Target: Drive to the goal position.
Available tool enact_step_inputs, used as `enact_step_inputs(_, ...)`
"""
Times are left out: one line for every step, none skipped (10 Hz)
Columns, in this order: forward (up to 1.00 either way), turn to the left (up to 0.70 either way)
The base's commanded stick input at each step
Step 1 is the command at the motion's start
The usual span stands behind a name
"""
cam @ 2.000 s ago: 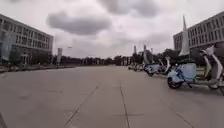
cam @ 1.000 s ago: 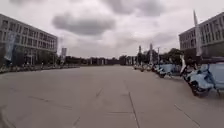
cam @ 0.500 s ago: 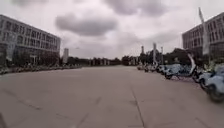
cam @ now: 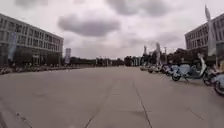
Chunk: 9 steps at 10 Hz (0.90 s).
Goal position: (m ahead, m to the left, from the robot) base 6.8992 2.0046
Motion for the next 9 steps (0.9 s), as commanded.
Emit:
enact_step_inputs(0.70, 0.05)
enact_step_inputs(0.70, 0.05)
enact_step_inputs(0.70, 0.04)
enact_step_inputs(0.70, 0.04)
enact_step_inputs(0.70, 0.04)
enact_step_inputs(0.70, 0.03)
enact_step_inputs(0.70, 0.03)
enact_step_inputs(0.70, 0.04)
enact_step_inputs(0.70, 0.04)
